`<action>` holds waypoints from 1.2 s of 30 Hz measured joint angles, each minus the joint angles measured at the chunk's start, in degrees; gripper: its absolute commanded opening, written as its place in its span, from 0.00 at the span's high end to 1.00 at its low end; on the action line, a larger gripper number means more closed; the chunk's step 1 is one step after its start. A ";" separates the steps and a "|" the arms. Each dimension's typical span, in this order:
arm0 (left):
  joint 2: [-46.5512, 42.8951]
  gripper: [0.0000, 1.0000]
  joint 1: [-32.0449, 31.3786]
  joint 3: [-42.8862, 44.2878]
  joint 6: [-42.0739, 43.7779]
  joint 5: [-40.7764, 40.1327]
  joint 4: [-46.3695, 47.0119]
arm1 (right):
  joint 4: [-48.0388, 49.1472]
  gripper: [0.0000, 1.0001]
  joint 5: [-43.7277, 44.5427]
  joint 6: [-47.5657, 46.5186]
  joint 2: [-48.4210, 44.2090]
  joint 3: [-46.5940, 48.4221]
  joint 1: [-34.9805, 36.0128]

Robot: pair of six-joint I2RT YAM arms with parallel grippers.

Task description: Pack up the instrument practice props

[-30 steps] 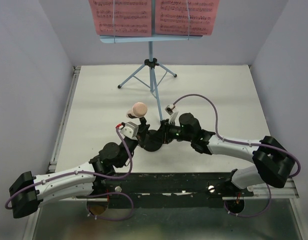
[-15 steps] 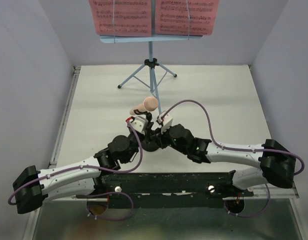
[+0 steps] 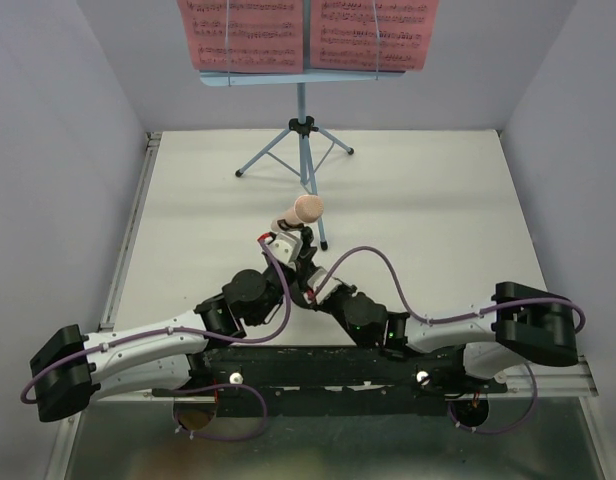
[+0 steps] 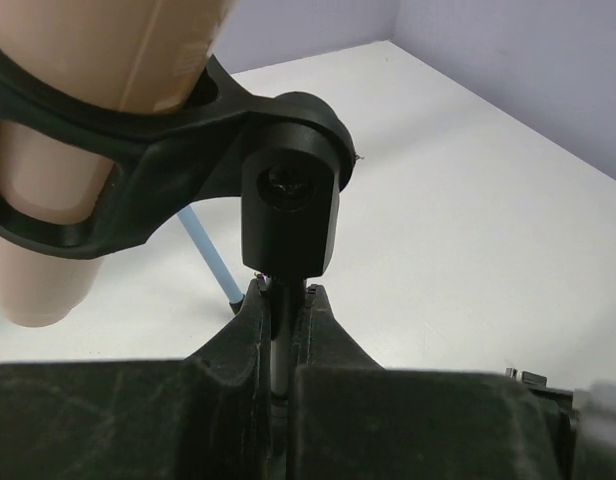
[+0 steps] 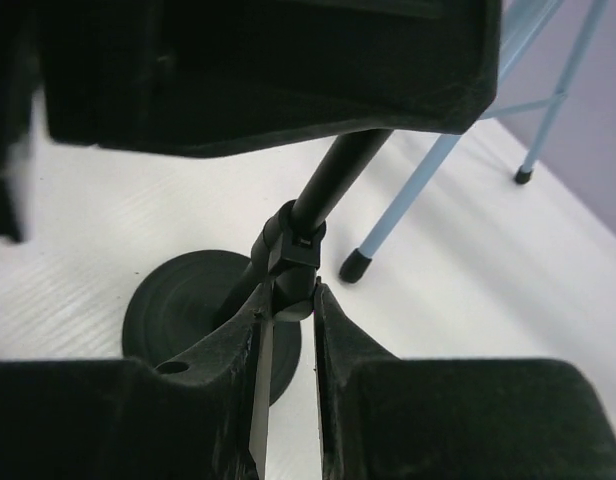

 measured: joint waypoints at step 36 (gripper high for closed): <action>-0.59 1.00 -0.33 -2.19 -1.90 -0.31 3.80 | -29.44 0.28 -31.74 44.96 -26.36 0.52 -22.21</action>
